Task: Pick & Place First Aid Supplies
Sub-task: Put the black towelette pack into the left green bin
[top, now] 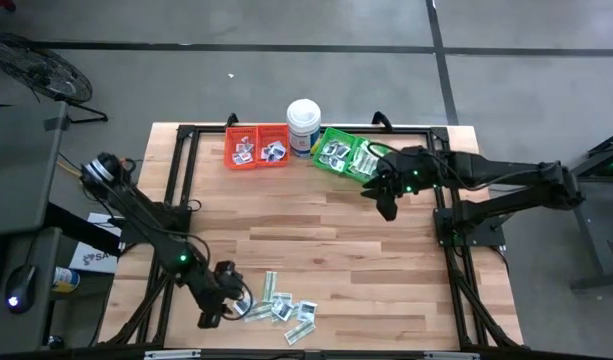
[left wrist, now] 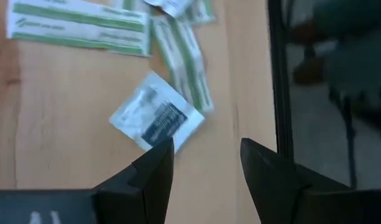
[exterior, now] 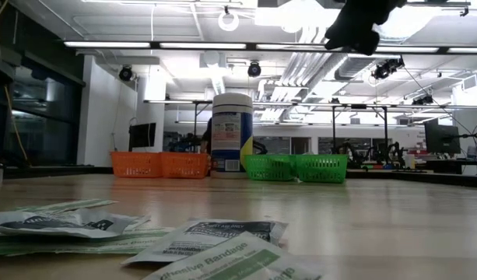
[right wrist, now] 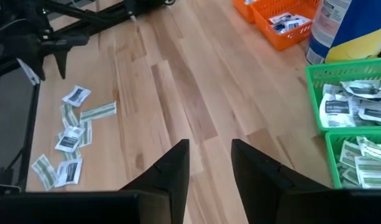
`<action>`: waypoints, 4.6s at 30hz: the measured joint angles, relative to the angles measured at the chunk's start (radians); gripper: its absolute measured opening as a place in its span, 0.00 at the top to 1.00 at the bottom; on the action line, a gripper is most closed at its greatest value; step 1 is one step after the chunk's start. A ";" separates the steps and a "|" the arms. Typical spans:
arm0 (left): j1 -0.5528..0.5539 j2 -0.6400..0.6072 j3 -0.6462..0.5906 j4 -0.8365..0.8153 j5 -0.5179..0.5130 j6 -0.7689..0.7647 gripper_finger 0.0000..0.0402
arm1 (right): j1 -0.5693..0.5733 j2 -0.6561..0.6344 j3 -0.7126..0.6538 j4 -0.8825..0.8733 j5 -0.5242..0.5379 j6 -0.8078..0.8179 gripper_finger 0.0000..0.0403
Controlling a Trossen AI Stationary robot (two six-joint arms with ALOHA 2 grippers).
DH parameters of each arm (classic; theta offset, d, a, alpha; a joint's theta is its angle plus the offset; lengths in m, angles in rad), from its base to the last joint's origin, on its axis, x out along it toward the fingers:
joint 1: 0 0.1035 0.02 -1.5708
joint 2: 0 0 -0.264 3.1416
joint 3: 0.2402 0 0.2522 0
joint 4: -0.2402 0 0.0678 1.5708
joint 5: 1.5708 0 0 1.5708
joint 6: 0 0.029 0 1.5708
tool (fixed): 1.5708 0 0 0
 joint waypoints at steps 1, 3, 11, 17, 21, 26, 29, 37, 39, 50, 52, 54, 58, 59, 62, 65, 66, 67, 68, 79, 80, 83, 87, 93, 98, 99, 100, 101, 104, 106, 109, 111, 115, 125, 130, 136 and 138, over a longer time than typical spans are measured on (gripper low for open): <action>0.000 0.007 0.000 0.011 -0.013 -0.039 0.54 | 0.008 0.000 0.000 0.000 0.012 0.003 0.72; 0.000 0.026 0.000 0.041 -0.054 -0.104 0.54 | 0.023 0.000 0.000 0.000 0.030 0.005 0.72; 0.000 0.113 0.047 0.028 -0.162 0.079 0.54 | 0.049 0.000 0.000 -0.001 0.052 0.002 0.72; 0.000 0.160 0.084 -0.057 -0.144 0.335 0.54 | 0.048 0.000 0.000 -0.003 0.049 0.004 0.72; 0.000 0.172 0.085 -0.110 -0.091 0.417 0.54 | 0.048 0.000 0.000 -0.009 0.043 0.004 0.72; 0.000 0.186 0.085 -0.098 -0.044 0.490 0.54 | 0.048 0.000 0.000 -0.012 0.041 0.007 0.72; 0.000 0.190 0.086 -0.081 -0.033 0.500 0.54 | 0.048 0.000 0.000 -0.015 0.042 0.024 0.72; 0.000 0.224 0.085 -0.066 -0.012 0.593 0.54 | 0.048 0.000 0.000 -0.017 0.042 0.034 0.72; 0.000 0.242 0.085 -0.068 -0.014 0.606 0.54 | 0.048 0.000 0.000 -0.017 0.041 0.042 0.72; 0.000 0.324 0.090 -0.012 -0.012 0.660 0.54 | 0.048 0.000 0.000 -0.017 0.041 0.067 0.72; 0.000 0.339 0.090 -0.027 -0.014 0.678 0.54 | 0.048 0.000 0.000 -0.017 0.042 0.069 0.72; 0.000 0.350 0.092 -0.040 -0.023 0.678 0.56 | 0.048 0.000 0.000 -0.017 0.042 0.074 0.72; -0.002 0.357 0.093 -0.057 -0.055 0.678 0.64 | 0.048 0.000 0.000 -0.018 0.041 0.084 0.72; -0.002 0.357 0.093 -0.058 -0.060 0.678 0.67 | 0.048 0.000 0.000 -0.017 0.041 0.084 0.72; -0.003 0.357 0.092 -0.058 -0.061 0.677 0.76 | 0.048 0.000 0.000 -0.018 0.041 0.087 0.72; -0.003 0.357 0.092 -0.059 -0.053 0.677 0.85 | 0.048 0.000 0.000 -0.018 0.041 0.088 0.72; -0.003 0.357 0.092 -0.059 -0.050 0.675 0.88 | 0.048 0.000 0.000 -0.018 0.041 0.088 0.72; -0.003 0.357 0.092 -0.059 -0.049 0.673 0.91 | 0.048 0.000 0.000 -0.018 0.041 0.088 0.72; -0.002 0.357 0.092 -0.058 -0.046 0.667 0.94 | 0.048 0.000 0.000 -0.018 0.041 0.088 0.72; 0.000 0.350 0.151 -0.176 -0.065 0.588 1.00 | 0.100 0.001 0.000 0.016 0.026 0.106 0.72; 0.000 0.347 0.170 -0.222 -0.092 0.589 1.00 | 0.111 0.001 0.000 0.027 0.025 0.115 0.72; 0.003 0.350 0.245 -0.423 -0.193 0.599 1.00 | 0.143 0.002 -0.001 0.073 0.018 0.199 0.72; 0.004 0.346 0.373 -0.630 -0.332 0.600 1.00 | 0.165 0.016 -0.028 0.188 -0.029 0.331 0.72; 0.034 0.346 0.526 -0.766 -0.609 0.708 1.00 | 0.222 0.074 -0.107 0.462 0.010 0.327 0.72; 0.103 0.346 0.639 -0.762 -0.810 0.854 1.00 | 0.271 0.156 -0.175 0.747 0.108 0.315 0.72; 0.121 0.346 0.658 -0.760 -0.837 0.886 1.00 | 0.278 0.174 -0.184 0.799 0.126 0.314 0.72; 0.138 0.346 0.677 -0.758 -0.862 0.919 1.00 | 0.288 0.190 -0.190 0.839 0.145 0.314 0.72; 0.155 0.346 0.695 -0.756 -0.886 0.951 1.00 | 0.296 0.206 -0.197 0.887 0.165 0.314 0.72; 0.203 0.346 0.738 -0.745 -0.968 1.033 1.00 | 0.320 0.245 -0.208 0.996 0.230 0.313 0.72; 0.235 0.346 0.754 -0.732 -1.010 1.090 1.00 | 0.332 0.268 -0.211 1.047 0.274 0.312 0.72; 0.277 0.345 0.771 -0.675 -1.048 1.191 1.00 | 0.342 0.301 -0.211 1.101 0.320 0.316 0.72; 0.301 0.345 0.772 -0.622 -1.061 1.267 1.00 | 0.342 0.319 -0.211 1.132 0.325 0.340 0.72; 0.333 0.345 0.773 -0.511 -1.096 1.415 1.00 | 0.342 0.357 -0.211 1.170 0.342 0.420 0.72; 0.361 0.345 0.773 -0.444 -1.101 1.547 1.00 | 0.338 0.375 -0.211 1.223 0.377 0.424 0.72; 0.361 0.344 0.773 -0.438 -1.101 1.549 1.00 | 0.317 0.375 -0.211 1.229 0.369 0.424 0.73; 0.361 0.347 0.773 -0.436 -1.101 1.549 1.00 | 0.286 0.375 -0.210 1.240 0.313 0.427 0.80; 0.361 0.348 0.772 -0.436 -1.100 1.548 1.00 | 0.286 0.375 -0.210 1.242 0.306 0.428 0.82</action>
